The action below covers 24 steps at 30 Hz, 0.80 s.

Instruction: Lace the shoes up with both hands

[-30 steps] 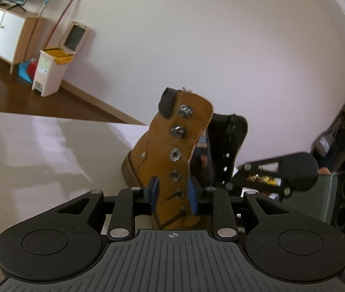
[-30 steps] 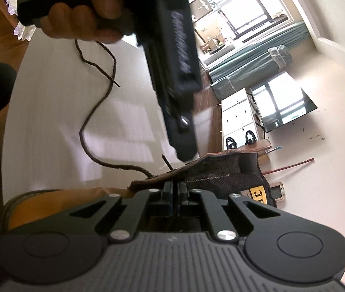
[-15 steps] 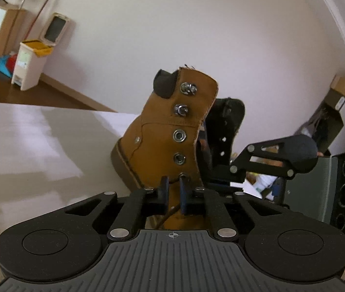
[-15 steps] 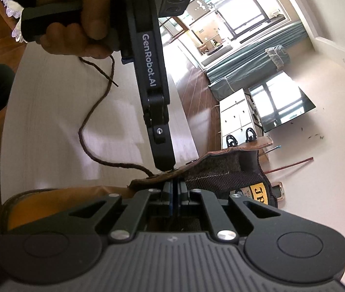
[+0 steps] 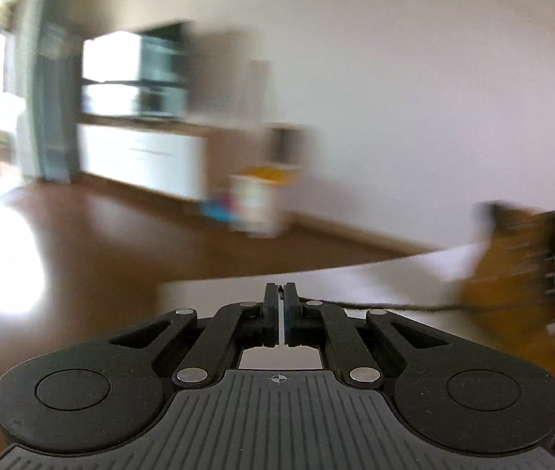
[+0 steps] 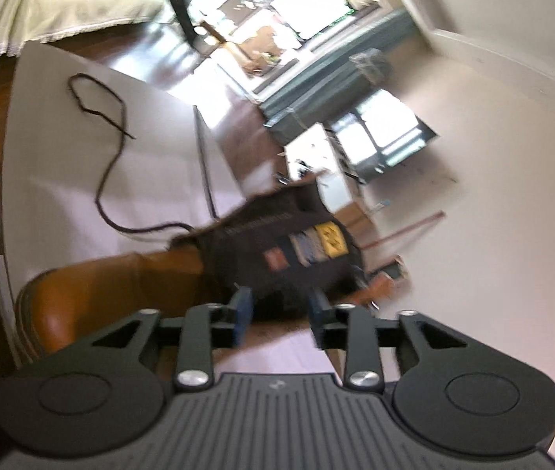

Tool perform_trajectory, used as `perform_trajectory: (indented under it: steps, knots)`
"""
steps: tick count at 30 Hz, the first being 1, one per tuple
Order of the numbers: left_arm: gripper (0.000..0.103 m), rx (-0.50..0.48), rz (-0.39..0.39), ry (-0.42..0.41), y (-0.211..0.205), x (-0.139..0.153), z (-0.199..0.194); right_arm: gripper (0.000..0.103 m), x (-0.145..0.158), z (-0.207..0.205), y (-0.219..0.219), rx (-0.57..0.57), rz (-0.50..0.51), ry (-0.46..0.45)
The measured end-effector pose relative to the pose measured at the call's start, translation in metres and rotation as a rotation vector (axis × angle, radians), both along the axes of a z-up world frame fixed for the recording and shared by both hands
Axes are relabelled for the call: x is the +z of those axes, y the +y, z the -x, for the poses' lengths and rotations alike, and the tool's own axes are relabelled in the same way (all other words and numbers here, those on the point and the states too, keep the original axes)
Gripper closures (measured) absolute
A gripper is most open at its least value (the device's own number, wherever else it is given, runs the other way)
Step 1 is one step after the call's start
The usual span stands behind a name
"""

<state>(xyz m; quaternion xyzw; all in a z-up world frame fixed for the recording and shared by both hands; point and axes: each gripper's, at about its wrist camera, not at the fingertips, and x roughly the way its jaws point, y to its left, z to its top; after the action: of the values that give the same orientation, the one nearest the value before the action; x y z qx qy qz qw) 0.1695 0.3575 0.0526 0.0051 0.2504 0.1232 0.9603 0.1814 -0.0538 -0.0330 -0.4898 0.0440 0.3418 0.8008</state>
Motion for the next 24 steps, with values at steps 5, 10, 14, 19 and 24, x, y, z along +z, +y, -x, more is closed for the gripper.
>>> perform_trajectory:
  steps: [5,10,14,19,24]
  knots:
    - [0.101,0.223,-0.157,0.084,0.037,-0.016,0.027,0.067,0.006,0.009,-0.009,-0.016,-0.056,0.041]
    - [0.101,0.322,-0.180,0.131,0.059,-0.033,0.037,0.067,0.006,0.025,0.006,0.054,-0.091,0.124]
    - [0.101,0.313,-0.172,0.168,0.059,-0.045,0.043,0.067,0.001,0.033,0.031,0.110,-0.081,0.169]
    - [0.094,0.262,-0.078,0.167,0.057,-0.055,0.048,0.067,-0.006,0.033,0.068,0.181,-0.065,0.274]
    - [0.087,0.250,-0.029,0.162,0.072,-0.068,0.068,0.067,-0.017,0.029,0.118,0.264,-0.030,0.371]
